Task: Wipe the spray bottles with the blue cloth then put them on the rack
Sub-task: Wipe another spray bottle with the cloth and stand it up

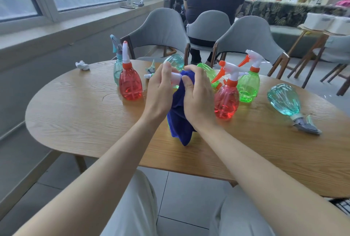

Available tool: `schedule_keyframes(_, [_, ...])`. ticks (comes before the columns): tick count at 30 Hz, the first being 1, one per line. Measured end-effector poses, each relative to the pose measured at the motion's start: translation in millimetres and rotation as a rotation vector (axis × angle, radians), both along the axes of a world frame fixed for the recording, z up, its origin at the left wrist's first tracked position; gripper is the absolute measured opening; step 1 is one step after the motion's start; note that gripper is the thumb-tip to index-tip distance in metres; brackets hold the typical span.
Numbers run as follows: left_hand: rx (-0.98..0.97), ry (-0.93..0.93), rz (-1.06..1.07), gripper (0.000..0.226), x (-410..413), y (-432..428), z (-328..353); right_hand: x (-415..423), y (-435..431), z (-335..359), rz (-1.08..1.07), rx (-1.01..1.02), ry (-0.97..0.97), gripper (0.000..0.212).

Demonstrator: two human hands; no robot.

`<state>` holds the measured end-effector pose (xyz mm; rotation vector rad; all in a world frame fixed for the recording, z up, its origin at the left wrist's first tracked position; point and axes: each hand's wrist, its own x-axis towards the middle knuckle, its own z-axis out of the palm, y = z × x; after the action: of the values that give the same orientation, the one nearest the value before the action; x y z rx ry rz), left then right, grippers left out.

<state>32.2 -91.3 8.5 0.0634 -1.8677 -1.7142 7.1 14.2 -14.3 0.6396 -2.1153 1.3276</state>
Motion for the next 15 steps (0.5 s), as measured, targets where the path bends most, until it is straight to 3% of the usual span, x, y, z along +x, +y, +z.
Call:
schedule_keyframes(5, [-0.036, -0.025, -0.015, 0.051, -2, 0, 0, -3, 12, 11, 0.117, -0.055, -0.1, 0.02])
schedule_keyframes(9, [-0.072, -0.05, -0.041, 0.045, -1, 4, 3, -3, 13, 22, 0.104, 0.025, -0.045, 0.026])
schedule_keyframes(15, [-0.103, -0.105, -0.084, 0.047, -3, -8, 3, -5, 15, 26, 0.113, 0.026, -0.131, 0.026])
